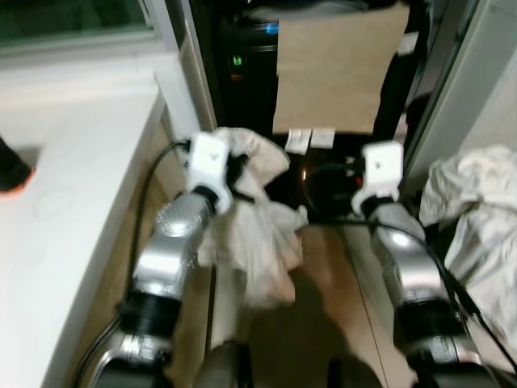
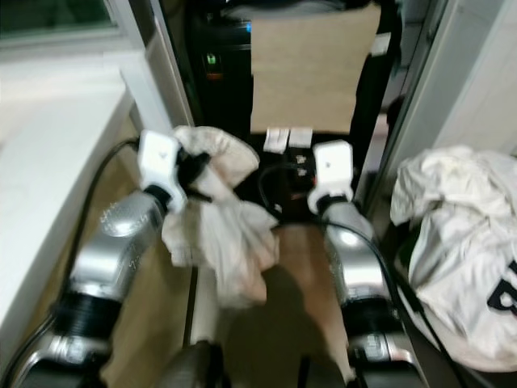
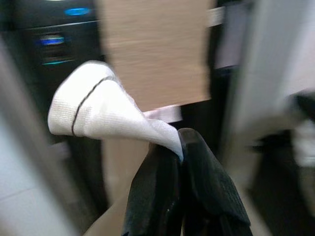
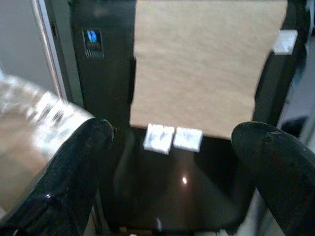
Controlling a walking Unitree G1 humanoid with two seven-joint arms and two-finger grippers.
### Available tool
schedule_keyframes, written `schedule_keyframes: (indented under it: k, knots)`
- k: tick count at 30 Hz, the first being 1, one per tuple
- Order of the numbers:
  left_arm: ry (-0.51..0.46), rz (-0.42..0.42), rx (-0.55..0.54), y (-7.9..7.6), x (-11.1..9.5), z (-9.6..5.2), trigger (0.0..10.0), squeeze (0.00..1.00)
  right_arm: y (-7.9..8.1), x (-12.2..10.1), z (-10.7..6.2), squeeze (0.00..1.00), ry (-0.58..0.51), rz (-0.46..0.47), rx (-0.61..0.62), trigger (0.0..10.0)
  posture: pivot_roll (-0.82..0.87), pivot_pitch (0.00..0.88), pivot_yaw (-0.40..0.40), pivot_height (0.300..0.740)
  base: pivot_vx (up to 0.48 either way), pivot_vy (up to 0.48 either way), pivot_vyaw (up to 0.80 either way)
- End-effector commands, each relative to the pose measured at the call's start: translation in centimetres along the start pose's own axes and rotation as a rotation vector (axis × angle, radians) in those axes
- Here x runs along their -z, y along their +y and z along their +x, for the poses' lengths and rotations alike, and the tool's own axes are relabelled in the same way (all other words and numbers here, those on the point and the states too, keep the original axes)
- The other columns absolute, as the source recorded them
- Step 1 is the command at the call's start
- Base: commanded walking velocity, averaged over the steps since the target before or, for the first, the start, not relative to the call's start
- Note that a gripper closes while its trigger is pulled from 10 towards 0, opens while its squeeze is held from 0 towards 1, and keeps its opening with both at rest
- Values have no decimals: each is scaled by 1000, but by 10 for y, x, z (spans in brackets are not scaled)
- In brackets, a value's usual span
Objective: Clothes washing
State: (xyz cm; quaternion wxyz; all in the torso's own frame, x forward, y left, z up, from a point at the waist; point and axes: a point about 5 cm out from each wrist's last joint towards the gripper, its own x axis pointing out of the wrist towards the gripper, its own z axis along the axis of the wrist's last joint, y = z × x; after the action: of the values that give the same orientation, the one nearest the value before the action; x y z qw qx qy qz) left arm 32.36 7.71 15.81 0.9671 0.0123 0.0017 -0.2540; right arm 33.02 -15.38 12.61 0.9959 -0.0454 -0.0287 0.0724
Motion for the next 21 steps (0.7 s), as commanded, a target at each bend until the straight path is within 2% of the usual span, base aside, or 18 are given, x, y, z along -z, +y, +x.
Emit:
schedule_keyframes:
  k: [1,5,11,15,17,21]
  knots:
    - [-83,54,-3,0,-19,-2,0,0,11,-10,2,0,-51,2,-42,10000,-144,0,60,696,0,0,0]
    - [-89,68,29,-7,-19,-1,0,0,12,-12,4,0,-71,6,-54,10000,-145,0,59,708,0,0,-431]
    - [-98,60,51,-13,-19,-2,0,0,5,-13,6,0,-66,0,-24,10000,-152,0,59,731,0,0,0]
    - [-109,78,47,-14,-19,-1,0,0,3,-8,7,0,-38,-30,-17,10000,-152,0,57,740,433,0,0]
    - [-104,112,34,-11,-16,-1,0,0,5,-6,8,0,-31,-37,-30,10000,-150,0,52,740,439,0,0]
    - [-89,109,15,-7,-10,-1,0,0,6,-6,9,0,-29,-40,-42,10000,-150,0,47,740,428,0,0]
